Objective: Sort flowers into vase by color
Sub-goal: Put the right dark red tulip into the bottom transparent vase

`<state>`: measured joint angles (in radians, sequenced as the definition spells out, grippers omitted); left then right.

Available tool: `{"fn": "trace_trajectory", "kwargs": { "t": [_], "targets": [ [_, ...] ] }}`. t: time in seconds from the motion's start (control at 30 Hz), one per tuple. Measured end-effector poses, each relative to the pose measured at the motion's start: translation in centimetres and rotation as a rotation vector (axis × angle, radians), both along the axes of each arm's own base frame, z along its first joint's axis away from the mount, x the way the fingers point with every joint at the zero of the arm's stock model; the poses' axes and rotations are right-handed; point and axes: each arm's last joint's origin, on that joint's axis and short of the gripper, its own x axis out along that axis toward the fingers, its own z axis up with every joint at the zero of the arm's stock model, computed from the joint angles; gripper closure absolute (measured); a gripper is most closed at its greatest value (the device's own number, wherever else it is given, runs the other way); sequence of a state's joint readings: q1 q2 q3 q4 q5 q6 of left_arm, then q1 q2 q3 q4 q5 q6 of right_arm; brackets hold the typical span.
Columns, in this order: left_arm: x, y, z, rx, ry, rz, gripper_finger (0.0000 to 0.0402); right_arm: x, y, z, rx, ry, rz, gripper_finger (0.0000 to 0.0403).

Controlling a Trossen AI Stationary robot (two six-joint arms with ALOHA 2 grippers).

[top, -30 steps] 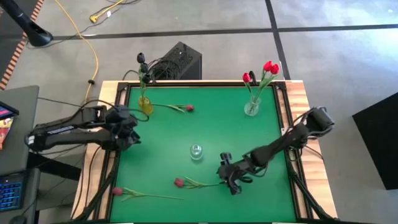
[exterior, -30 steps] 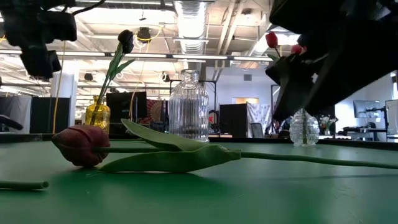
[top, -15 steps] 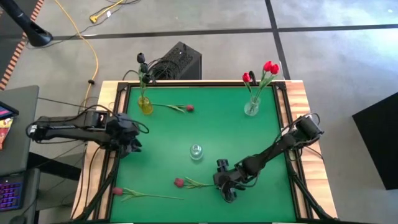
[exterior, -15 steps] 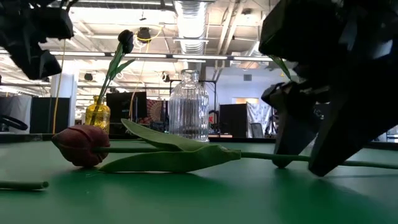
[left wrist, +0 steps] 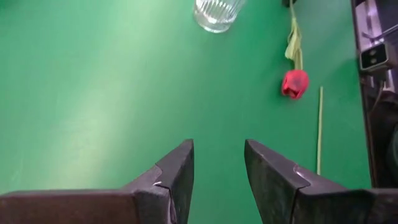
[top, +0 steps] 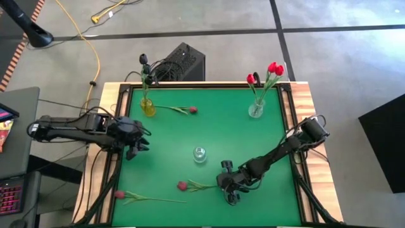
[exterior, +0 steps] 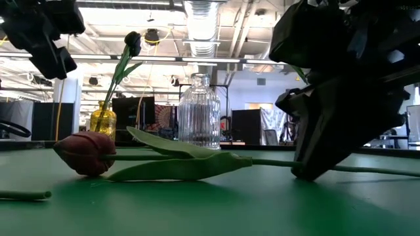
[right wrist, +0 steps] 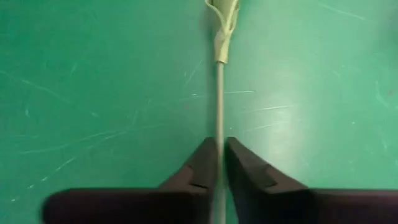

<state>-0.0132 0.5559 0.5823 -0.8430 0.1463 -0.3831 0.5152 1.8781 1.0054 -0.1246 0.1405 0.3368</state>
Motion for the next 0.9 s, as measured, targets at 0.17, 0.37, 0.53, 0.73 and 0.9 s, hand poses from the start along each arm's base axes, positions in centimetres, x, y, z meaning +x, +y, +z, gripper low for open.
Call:
{"fn": "trace_trajectory", "kwargs": {
  "t": [0.17,0.37,0.53,0.73,0.9],
  "targets": [
    [0.3,0.0,0.3,-0.003,-0.043,-0.003,0.0272,-0.1,0.0,0.7,0.017,-0.001,0.011,0.0377],
    [0.9,-0.1,1.0,0.032,-0.155,-0.053,0.0272,-0.5,-0.5,4.6,0.050,-0.084,0.025,0.0366],
    [1.7,-0.2,2.1,0.066,-0.305,-0.123,0.0272,-1.4,-1.6,8.6,0.042,-0.198,0.076,0.0375],
    [2.7,-0.7,3.1,0.137,-0.497,-0.198,0.0272,-2.6,-3.4,14.0,0.028,-0.424,0.141,0.0375],
    [4.4,-1.5,1.5,0.180,-0.722,-0.254,0.0272,-2.2,-5.5,17.3,-0.031,-0.700,0.178,0.0371]
  ]
}}
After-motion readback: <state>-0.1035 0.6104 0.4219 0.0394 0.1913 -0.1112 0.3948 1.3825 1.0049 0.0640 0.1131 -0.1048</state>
